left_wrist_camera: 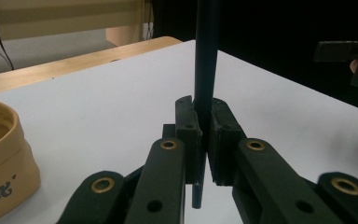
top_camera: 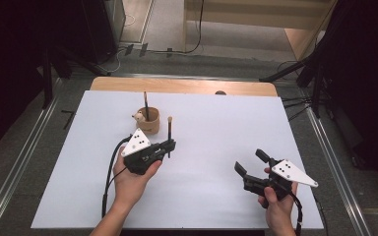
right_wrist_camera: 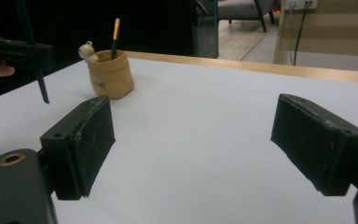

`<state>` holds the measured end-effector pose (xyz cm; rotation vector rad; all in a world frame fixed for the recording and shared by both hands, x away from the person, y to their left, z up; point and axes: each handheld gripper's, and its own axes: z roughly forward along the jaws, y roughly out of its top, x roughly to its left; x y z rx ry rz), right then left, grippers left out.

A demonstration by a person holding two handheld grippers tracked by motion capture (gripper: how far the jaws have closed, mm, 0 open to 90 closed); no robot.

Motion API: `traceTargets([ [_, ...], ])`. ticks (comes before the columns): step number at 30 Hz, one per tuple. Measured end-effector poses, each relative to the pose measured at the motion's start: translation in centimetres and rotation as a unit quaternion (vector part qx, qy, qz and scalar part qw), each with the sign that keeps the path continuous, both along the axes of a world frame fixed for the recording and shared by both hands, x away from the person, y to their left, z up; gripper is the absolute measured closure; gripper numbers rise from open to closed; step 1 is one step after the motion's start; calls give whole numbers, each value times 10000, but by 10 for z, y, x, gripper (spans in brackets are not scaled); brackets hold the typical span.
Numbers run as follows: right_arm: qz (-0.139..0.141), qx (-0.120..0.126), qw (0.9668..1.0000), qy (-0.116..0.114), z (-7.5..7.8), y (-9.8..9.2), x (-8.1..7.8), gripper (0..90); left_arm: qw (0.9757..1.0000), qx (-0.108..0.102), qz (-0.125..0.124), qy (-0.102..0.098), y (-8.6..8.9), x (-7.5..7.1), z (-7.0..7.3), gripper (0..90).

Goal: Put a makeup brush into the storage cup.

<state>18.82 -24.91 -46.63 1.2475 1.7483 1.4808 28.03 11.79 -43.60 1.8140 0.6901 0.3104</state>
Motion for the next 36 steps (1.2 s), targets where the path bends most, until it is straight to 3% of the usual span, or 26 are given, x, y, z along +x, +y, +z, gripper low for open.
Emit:
traceTargets([
  [18, -269, -173, 9993, 185, -20, -38, -19, 139, 9994, -7, 346, -95, 22, 25, 8, 846],
  [36, -411, -153, 9986, 300, -29, -46, -21, 139, 9962, -180, 830, -213, 35, 60, 17, 846],
])
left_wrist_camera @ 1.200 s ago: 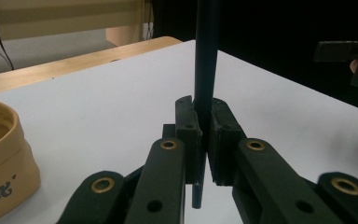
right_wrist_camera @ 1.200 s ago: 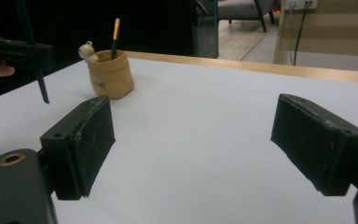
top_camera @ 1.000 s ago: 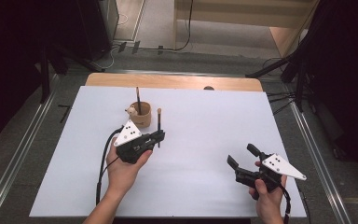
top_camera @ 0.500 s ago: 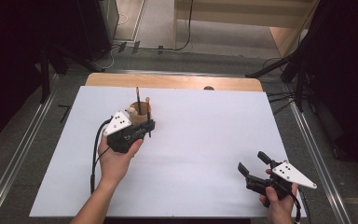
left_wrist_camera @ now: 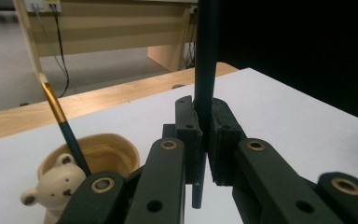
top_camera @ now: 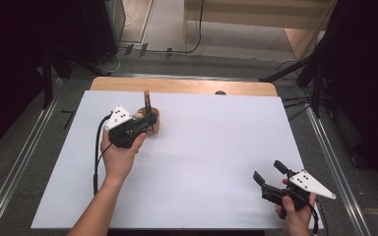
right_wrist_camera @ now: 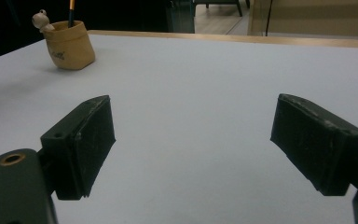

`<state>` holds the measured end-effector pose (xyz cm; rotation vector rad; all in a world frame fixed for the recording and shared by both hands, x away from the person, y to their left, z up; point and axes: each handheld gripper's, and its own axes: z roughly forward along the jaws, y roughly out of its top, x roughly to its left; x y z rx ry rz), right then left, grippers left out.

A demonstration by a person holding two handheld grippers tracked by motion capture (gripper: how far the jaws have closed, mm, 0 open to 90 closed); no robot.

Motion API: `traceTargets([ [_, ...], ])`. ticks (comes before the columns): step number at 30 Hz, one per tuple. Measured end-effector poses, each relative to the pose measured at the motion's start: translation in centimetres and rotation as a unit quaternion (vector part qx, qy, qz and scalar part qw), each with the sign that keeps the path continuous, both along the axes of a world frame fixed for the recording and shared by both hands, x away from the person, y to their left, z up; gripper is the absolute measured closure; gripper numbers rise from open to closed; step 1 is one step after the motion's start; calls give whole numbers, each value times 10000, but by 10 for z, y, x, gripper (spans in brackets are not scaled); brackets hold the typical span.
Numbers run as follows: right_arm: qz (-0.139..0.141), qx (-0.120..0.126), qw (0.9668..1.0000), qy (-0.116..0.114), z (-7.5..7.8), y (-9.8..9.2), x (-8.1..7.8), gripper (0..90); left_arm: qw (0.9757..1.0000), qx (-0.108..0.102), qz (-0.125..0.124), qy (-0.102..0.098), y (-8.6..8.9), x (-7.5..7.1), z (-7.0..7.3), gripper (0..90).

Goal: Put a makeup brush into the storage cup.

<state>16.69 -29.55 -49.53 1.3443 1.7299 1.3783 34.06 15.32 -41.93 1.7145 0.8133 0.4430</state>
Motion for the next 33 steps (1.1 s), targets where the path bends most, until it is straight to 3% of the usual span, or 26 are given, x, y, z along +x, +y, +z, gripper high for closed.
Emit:
traceTargets([
  [15, -114, 6, 9999, -13, -1, -7, 1, 142, 9987, -53, 512, -57, 1, 36, -7, 845],
  [24, -112, -2, 9999, -11, -1, -6, 0, 143, 9974, -50, 722, -2, 1, 48, -19, 844],
  [33, -145, 12, 9999, -18, -1, -7, 0, 147, 9966, 224, 792, 50, -7, 49, -31, 844],
])
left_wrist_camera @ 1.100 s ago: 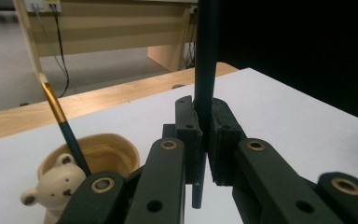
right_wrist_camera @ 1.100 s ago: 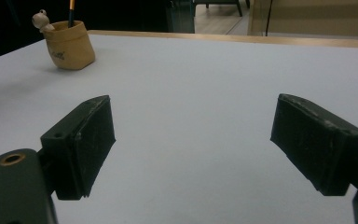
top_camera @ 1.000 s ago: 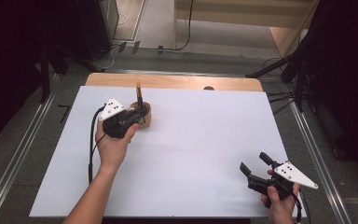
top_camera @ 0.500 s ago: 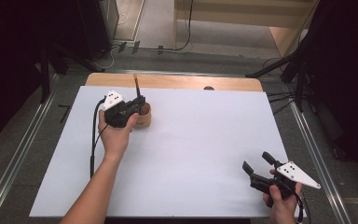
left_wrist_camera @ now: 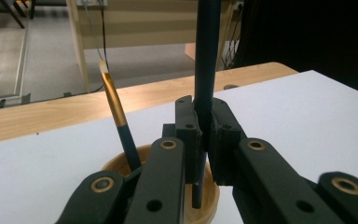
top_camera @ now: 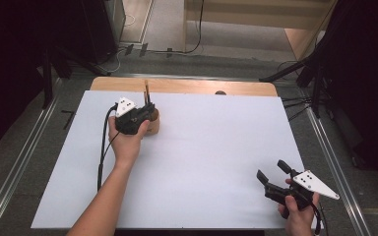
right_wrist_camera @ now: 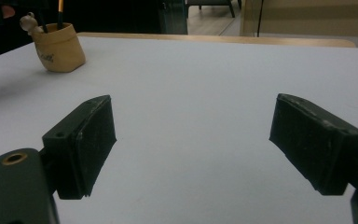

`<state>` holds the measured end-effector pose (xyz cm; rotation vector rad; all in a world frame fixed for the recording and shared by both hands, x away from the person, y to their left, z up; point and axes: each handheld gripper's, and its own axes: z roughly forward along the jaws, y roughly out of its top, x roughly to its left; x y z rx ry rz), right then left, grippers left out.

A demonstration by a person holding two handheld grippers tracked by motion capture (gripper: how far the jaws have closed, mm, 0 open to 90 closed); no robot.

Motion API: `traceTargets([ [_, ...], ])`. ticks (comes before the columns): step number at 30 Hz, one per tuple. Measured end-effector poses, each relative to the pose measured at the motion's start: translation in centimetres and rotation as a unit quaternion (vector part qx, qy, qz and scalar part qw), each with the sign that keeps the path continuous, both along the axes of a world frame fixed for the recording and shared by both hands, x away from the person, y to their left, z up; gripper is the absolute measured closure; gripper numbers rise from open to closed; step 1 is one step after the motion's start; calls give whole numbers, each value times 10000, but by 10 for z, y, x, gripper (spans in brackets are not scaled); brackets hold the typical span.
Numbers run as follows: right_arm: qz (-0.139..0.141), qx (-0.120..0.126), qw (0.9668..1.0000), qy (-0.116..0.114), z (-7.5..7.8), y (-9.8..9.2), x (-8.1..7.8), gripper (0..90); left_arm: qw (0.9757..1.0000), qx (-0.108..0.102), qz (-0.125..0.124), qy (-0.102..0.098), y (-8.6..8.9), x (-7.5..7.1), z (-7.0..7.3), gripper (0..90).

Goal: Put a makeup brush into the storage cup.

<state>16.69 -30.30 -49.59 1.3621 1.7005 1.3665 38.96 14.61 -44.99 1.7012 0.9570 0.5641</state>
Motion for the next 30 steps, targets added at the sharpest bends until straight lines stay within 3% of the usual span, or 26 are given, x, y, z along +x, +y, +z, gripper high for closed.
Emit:
traceTargets([
  [2, -7, 1, 10000, -5, 0, 0, 0, 147, 9999, 119, 13, 35, -3, 0, -4, 844],
  [18, -34, -12, 10000, -29, 1, 0, -1, 149, 9993, 328, 165, 87, -7, -3, -14, 823],
  [25, -34, -6, 10000, -25, 1, 0, -1, 149, 10000, 55, 15, 7, -4, -15, -7, 427],
  [27, -38, -5, 10000, -25, 1, -1, -1, 149, 9998, -124, -147, 10, -2, -18, -4, 324],
  [30, -50, 14, 10000, -29, 1, -1, -1, 150, 9994, -163, -304, 34, 2, -24, -1, 157],
])
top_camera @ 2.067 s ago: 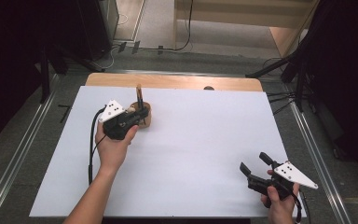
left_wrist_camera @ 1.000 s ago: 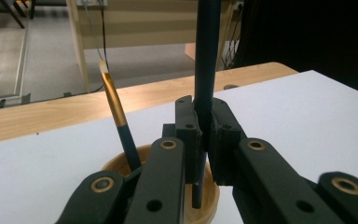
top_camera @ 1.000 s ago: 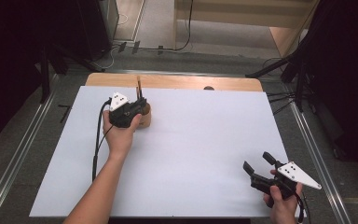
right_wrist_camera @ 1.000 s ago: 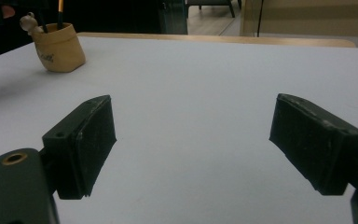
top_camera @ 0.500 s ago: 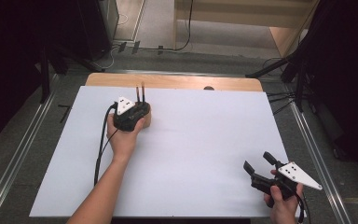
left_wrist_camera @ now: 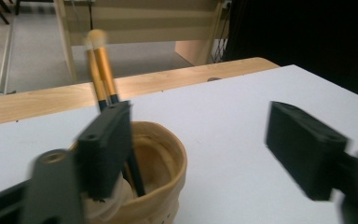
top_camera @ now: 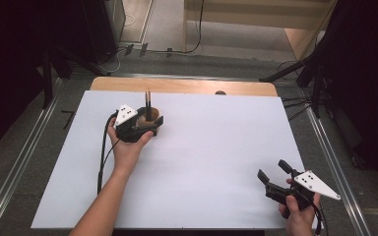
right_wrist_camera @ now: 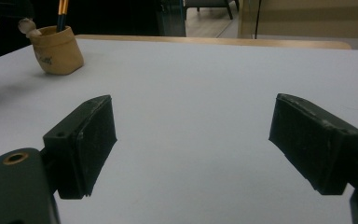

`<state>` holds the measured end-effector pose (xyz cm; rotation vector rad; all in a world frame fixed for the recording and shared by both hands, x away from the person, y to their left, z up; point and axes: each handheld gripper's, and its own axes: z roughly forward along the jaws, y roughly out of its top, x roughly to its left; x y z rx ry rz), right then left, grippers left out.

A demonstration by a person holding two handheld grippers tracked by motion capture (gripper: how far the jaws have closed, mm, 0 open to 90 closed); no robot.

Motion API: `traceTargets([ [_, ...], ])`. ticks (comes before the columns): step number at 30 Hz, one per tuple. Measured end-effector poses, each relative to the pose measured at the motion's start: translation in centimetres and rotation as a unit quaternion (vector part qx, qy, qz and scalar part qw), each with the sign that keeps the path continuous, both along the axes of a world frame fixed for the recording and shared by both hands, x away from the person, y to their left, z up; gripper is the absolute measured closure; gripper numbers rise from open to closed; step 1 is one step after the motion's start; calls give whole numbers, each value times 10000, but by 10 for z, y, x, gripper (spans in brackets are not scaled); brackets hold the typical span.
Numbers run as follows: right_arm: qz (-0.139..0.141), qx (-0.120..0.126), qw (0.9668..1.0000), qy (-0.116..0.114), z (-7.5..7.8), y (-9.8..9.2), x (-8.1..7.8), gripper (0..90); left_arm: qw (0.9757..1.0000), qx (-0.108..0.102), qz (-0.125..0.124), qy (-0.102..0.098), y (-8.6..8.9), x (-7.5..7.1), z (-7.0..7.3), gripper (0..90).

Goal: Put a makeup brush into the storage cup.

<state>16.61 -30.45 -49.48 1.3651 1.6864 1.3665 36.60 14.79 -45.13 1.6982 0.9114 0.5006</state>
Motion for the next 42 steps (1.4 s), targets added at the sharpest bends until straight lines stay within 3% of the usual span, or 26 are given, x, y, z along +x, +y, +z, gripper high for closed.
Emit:
traceTargets([
  [2, -7, 3, 10000, 0, 0, -1, 0, 149, 9996, -6, -272, 31, 4, -3, 0, 122],
  [4, -10, 19, 10000, 6, 0, -1, 0, 149, 9992, 114, -372, 4, 6, -8, 0, 0],
  [5, -10, 19, 10000, 8, 0, -1, 0, 149, 9991, 87, -403, -10, 8, -10, 1, 0],
  [10, -12, 6, 10000, 4, 0, -1, 1, 149, 9996, -60, -268, -43, 19, -21, 4, 0],
  [18, -17, -3, 10000, 38, -2, -1, 1, 148, 9998, 105, -167, -57, 38, -38, -1, 0],
  [23, -28, 1, 10000, 78, -3, -1, 2, 149, 9999, 20, -136, -58, 49, -49, -6, 0],
  [39, -30, -37, 9999, 102, -6, -3, 3, 148, 9998, 148, -74, -80, 75, -82, -18, 0],
  [42, -23, -72, 9999, 113, -7, -3, 3, 149, 9999, 89, -72, -111, 79, -89, -18, 0],
])
